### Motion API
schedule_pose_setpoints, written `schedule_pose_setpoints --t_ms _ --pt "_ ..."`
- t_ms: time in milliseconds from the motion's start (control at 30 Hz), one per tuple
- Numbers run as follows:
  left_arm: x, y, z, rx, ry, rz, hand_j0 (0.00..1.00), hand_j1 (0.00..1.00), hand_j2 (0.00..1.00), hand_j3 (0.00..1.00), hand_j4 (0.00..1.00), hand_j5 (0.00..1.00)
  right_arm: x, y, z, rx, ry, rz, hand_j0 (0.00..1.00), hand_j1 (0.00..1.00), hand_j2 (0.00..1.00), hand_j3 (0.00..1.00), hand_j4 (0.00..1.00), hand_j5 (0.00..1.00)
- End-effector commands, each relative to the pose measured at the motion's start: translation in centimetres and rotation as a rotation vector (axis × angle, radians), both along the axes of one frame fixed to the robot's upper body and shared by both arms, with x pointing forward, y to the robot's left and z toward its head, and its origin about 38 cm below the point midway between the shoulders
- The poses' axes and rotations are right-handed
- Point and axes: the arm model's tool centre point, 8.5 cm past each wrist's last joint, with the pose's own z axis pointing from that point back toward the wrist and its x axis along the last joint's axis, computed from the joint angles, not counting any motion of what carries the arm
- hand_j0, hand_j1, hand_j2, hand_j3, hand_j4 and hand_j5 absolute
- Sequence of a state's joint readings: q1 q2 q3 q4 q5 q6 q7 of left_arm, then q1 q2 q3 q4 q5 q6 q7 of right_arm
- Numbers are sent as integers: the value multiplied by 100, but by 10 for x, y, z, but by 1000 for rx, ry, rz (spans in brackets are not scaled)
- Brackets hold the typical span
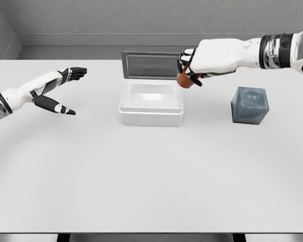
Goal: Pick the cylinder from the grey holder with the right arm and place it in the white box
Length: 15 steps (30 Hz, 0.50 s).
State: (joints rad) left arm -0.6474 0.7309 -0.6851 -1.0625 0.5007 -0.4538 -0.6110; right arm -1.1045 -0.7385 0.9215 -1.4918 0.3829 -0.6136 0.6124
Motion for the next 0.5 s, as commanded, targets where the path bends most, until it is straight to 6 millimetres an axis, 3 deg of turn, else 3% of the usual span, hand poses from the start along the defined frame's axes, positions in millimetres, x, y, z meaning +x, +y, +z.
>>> schedule_pose_setpoints --t_ms 0,233,467 --pt "0 0 1 -7 -1 2 100 100 100 100 100 100 -2 6 -2 4 6 15 21 21 21 21 21 21" --pt "0 0 1 -8 1 3 100 100 100 100 100 100 -1 25 -7 -13 17 47 21 21 21 21 21 21" --pt "0 0 1 -8 1 3 100 100 100 100 100 100 1 29 -7 -5 19 34 21 21 21 21 21 21"
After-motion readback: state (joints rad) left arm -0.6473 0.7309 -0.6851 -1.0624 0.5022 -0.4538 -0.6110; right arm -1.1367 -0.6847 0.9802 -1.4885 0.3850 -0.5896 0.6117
